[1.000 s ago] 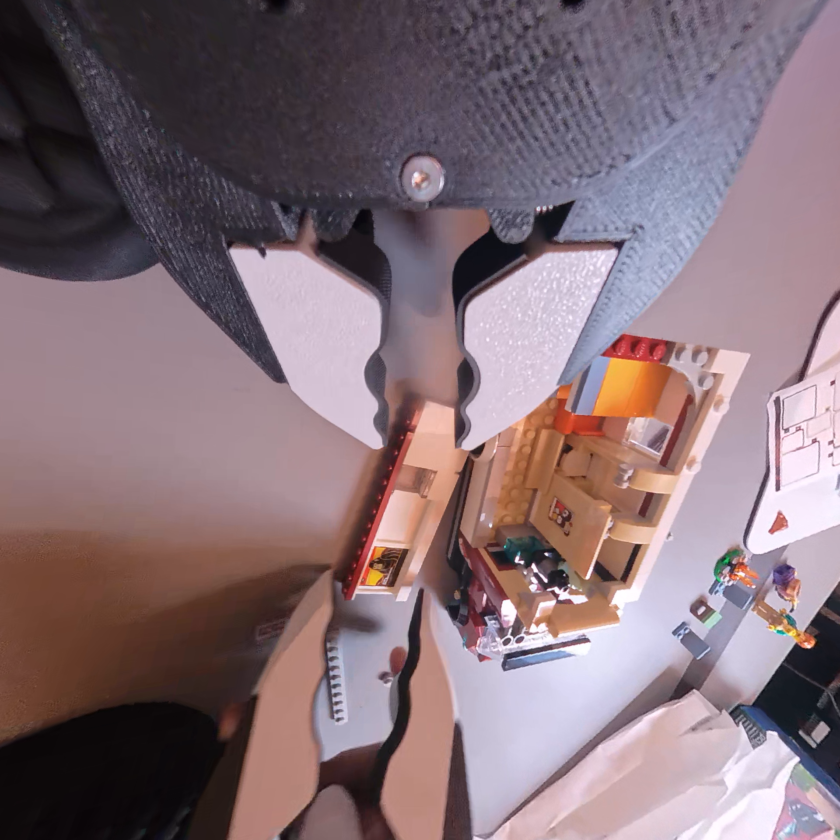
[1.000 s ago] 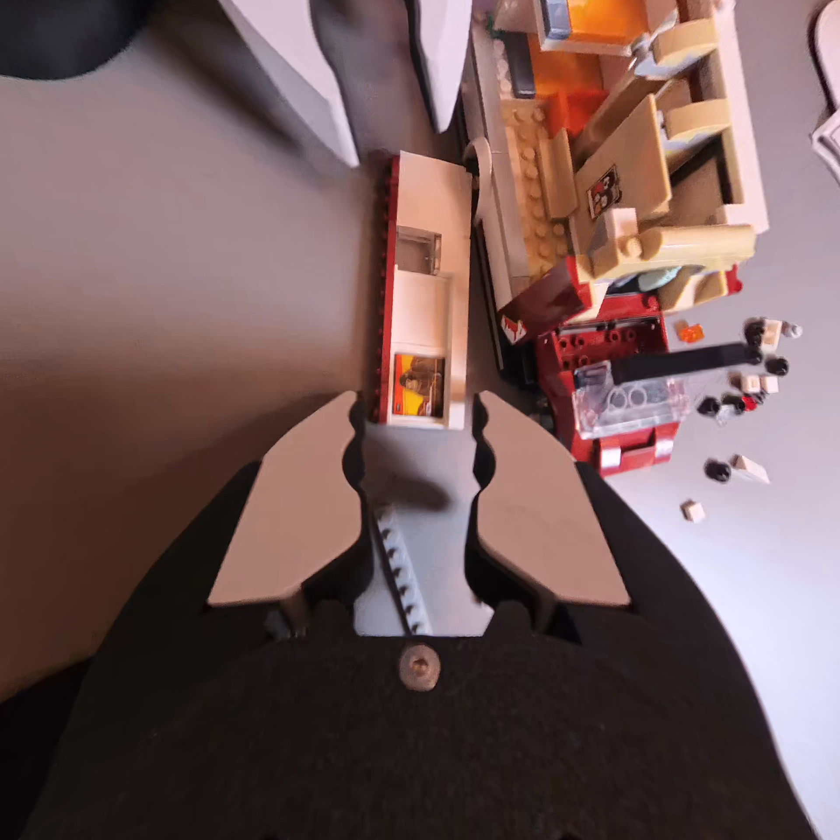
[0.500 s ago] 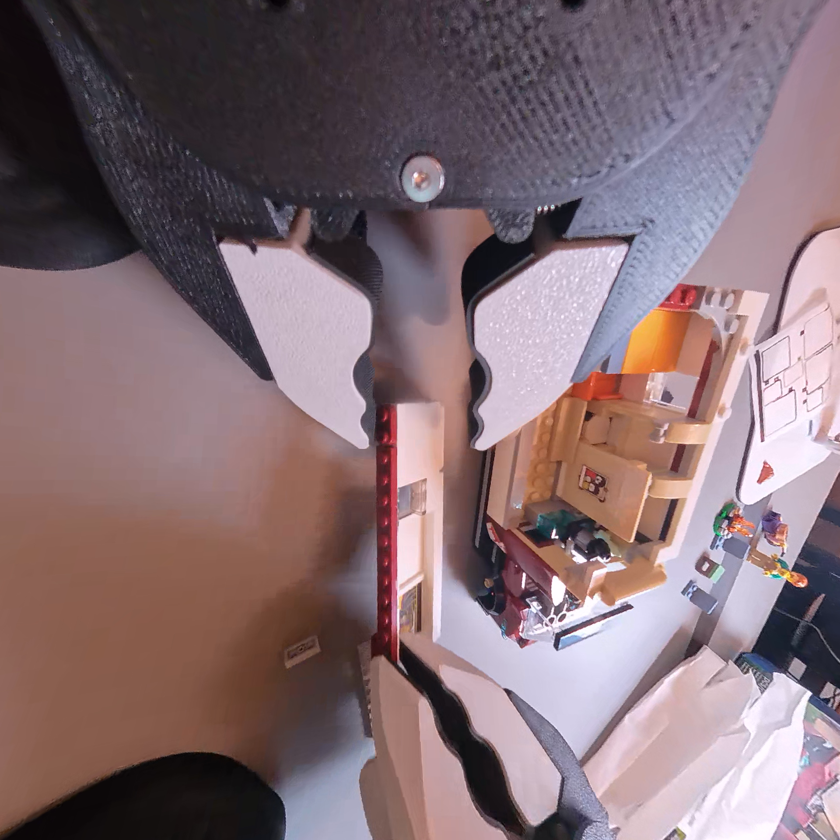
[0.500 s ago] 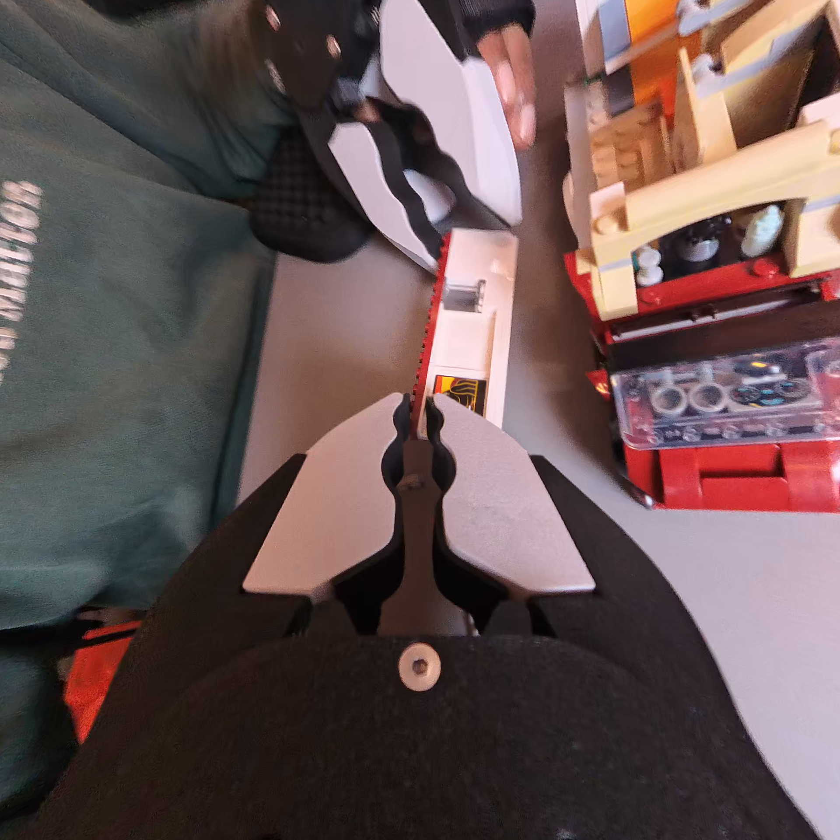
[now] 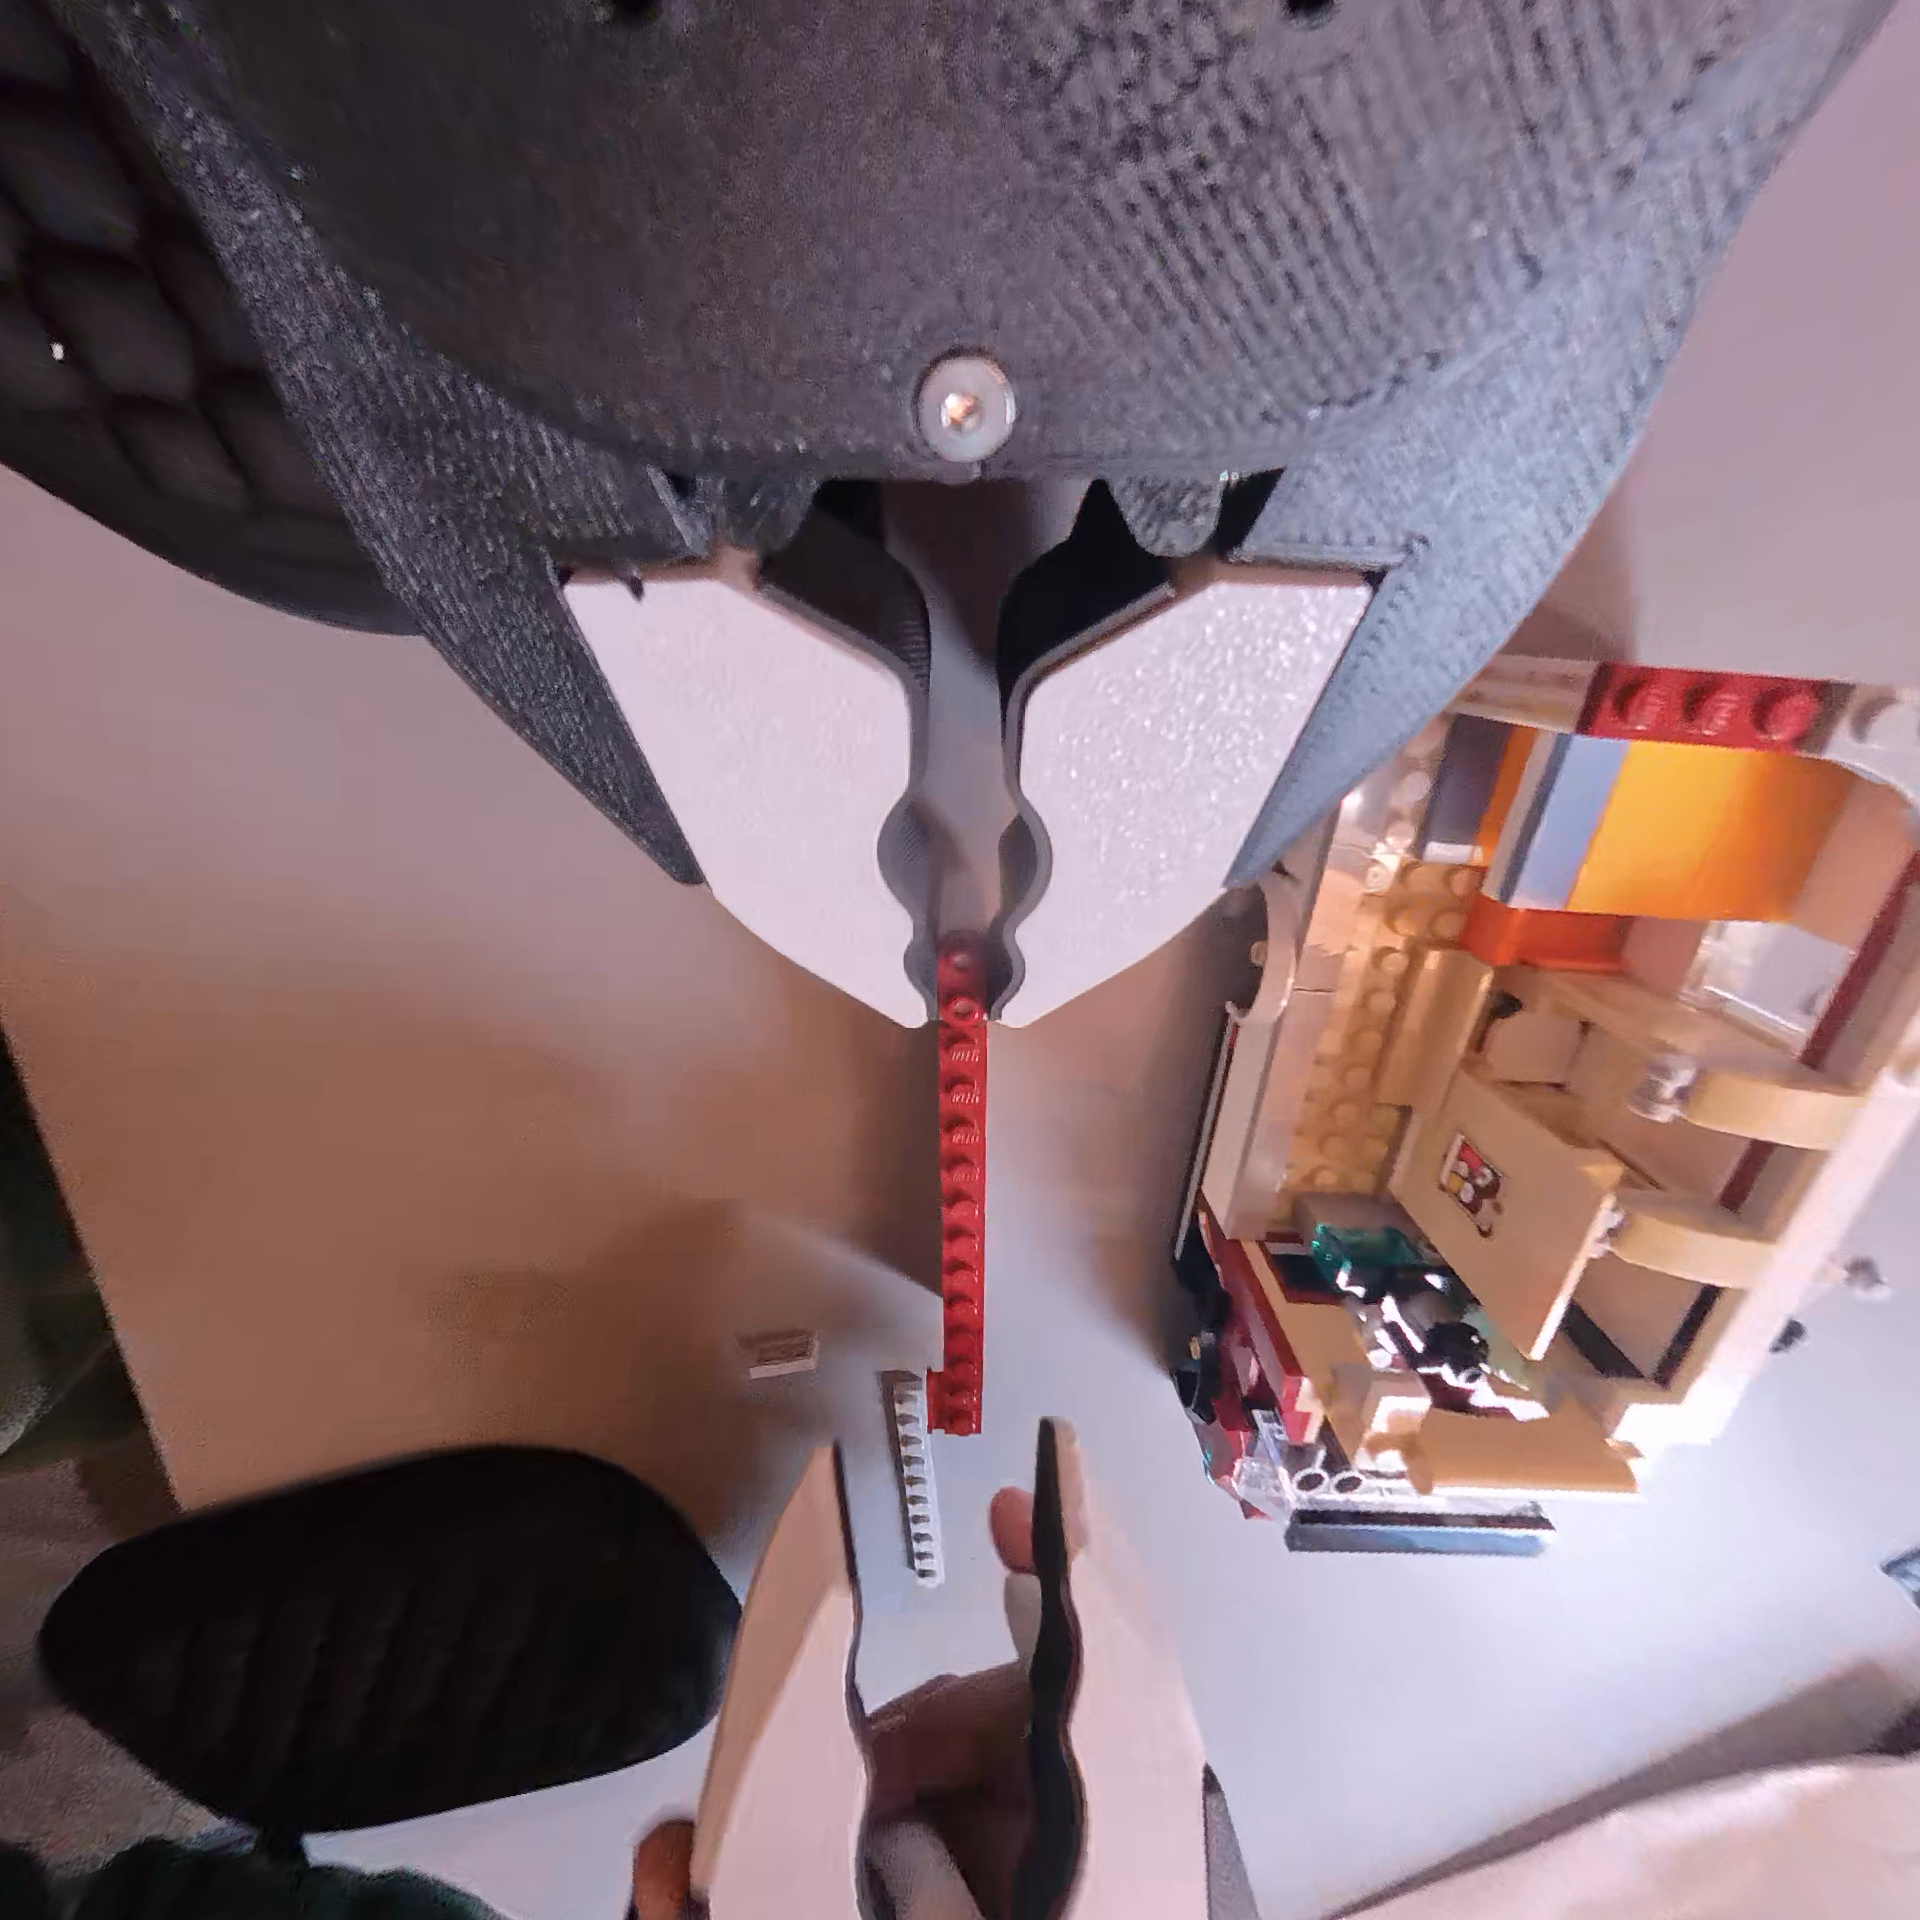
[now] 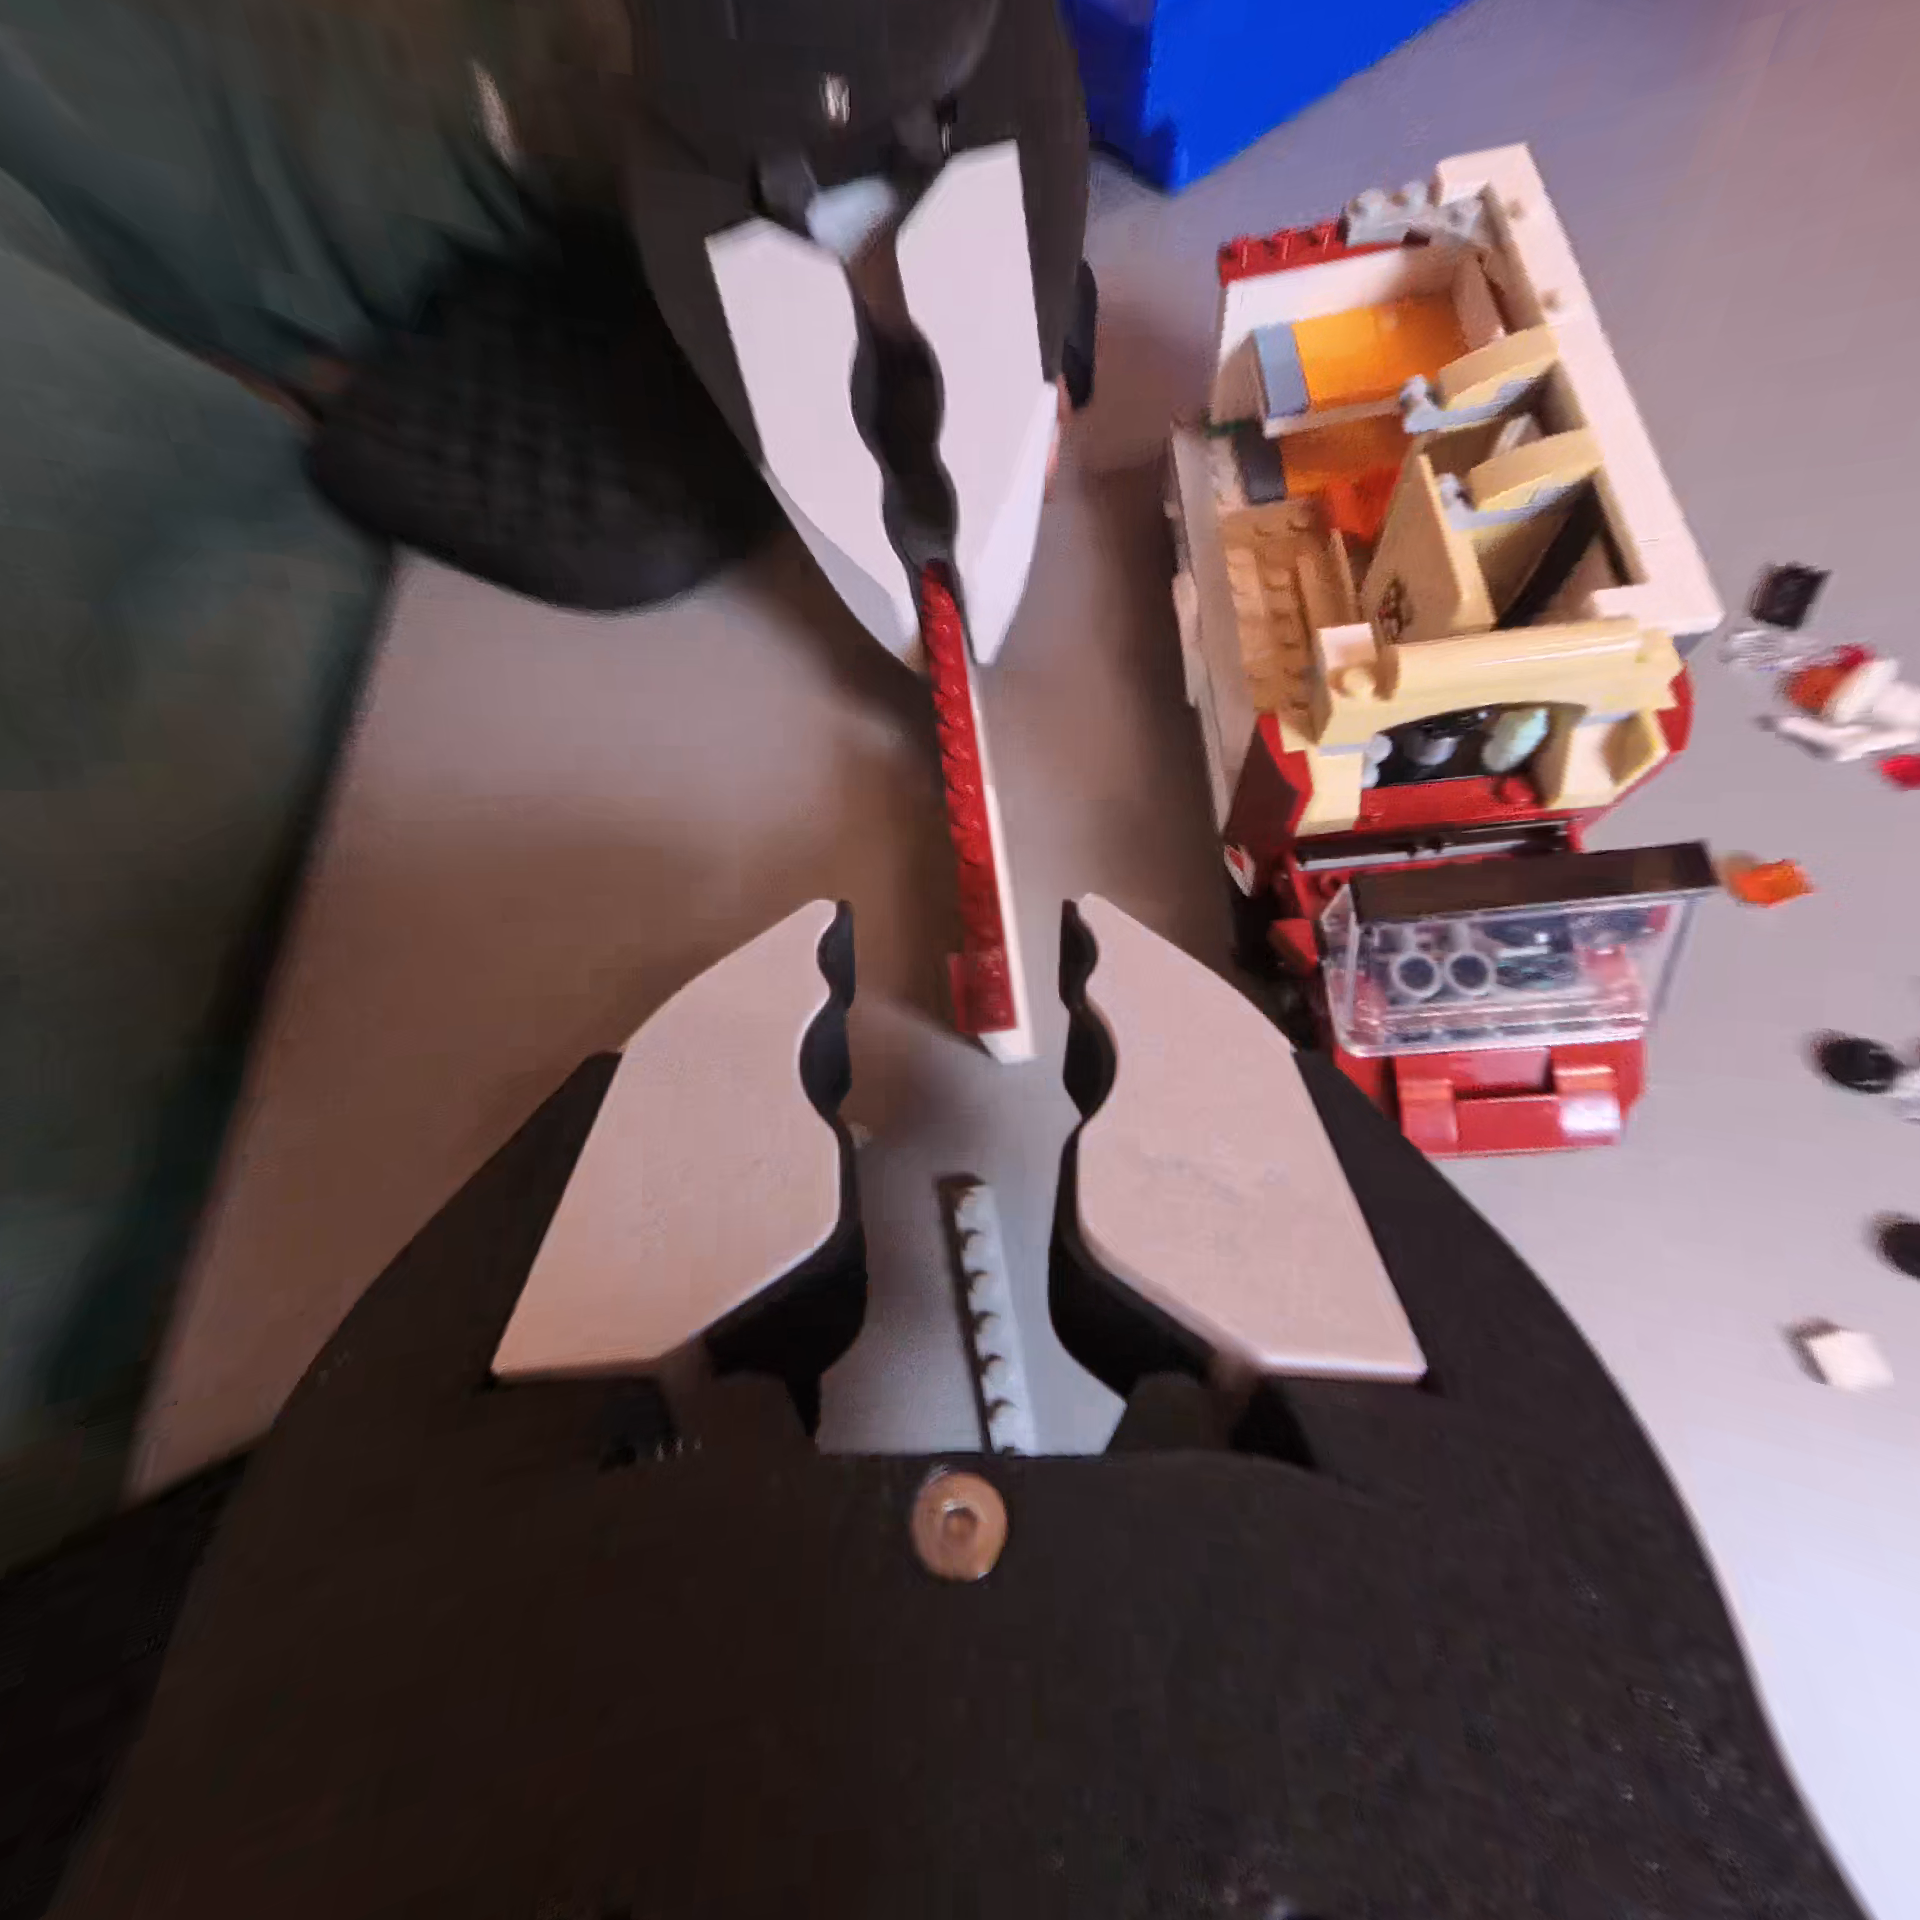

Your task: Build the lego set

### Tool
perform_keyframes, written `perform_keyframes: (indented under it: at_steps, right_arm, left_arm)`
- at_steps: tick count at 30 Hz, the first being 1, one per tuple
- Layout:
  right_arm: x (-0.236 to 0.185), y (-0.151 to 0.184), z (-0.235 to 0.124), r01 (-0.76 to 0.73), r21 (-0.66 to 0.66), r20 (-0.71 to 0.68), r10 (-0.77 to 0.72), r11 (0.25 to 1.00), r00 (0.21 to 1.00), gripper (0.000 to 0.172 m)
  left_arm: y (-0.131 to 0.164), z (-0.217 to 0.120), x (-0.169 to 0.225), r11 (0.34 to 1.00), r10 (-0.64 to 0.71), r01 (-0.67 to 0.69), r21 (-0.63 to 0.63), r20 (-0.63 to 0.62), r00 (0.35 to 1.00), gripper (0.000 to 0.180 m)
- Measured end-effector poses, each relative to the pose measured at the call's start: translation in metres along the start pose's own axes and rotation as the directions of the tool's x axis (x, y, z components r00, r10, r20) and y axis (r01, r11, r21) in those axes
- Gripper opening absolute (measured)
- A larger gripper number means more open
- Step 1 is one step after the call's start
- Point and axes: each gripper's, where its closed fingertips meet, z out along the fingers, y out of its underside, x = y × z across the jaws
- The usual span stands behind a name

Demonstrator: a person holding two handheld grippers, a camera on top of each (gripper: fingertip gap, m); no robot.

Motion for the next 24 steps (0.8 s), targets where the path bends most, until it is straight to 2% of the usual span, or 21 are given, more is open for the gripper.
perform_keyframes:
  at_steps: [2, 4, 8, 11, 15, 18, 21, 24]
  right_arm:
    - [0.004, 0.008, 0.009, 0.071, -0.081, -0.071, -0.077, 0.994, 0.995, 0.035]
    - [0.013, 0.017, 0.015, 0.054, -0.152, -0.123, -0.073, 0.987, 0.99, 0.013]
    - [0.015, 0.017, 0.017, -0.02, -0.141, -0.087, 0.007, 0.99, 0.996, 0.013]
    - [0.016, 0.017, 0.016, -0.063, -0.138, -0.067, 0.054, 0.988, 0.996, 0.013]
    - [0.016, 0.017, 0.015, -0.054, -0.14, -0.075, 0.044, 0.989, 0.996, 0.015]
    - [0.016, 0.012, 0.004, -0.031, -0.124, -0.134, 0.015, 0.992, 0.991, 0.026]
    - [0.008, 0.015, -0.013, -0.049, -0.144, -0.212, 0.018, 0.988, 0.977, 0.025]
    - [-0.014, 0.034, -0.016, -0.102, -0.209, -0.203, 0.059, 0.972, 0.977, 0.022]
  left_arm:
    - [0.0, 0.002, 0.0, 1.0, -0.027, 0.027, 0.0, -0.019, 0.999, 0.008]
    - [0.0, 0.002, -0.001, 0.999, -0.035, 0.035, 0.009, -0.019, 0.999, 0.008]
    - [0.003, 0.001, -0.003, 1.0, -0.029, 0.029, 0.002, 0.005, 1.0, 0.024]
    - [0.008, 0.002, -0.009, 0.999, -0.032, 0.034, -0.029, 0.048, 0.998, 0.017]
    - [0.01, 0.003, -0.011, 0.998, -0.042, 0.044, -0.042, 0.055, 0.998, 0.009]
    - [0.01, 0.003, -0.01, 0.999, -0.018, 0.021, -0.048, 0.07, 0.997, 0.009]
    - [0.011, 0.004, -0.011, 0.998, -0.009, 0.013, -0.058, 0.079, 0.997, 0.009]
    - [0.012, 0.004, -0.01, 0.998, -0.007, 0.012, -0.065, 0.078, 0.997, 0.014]
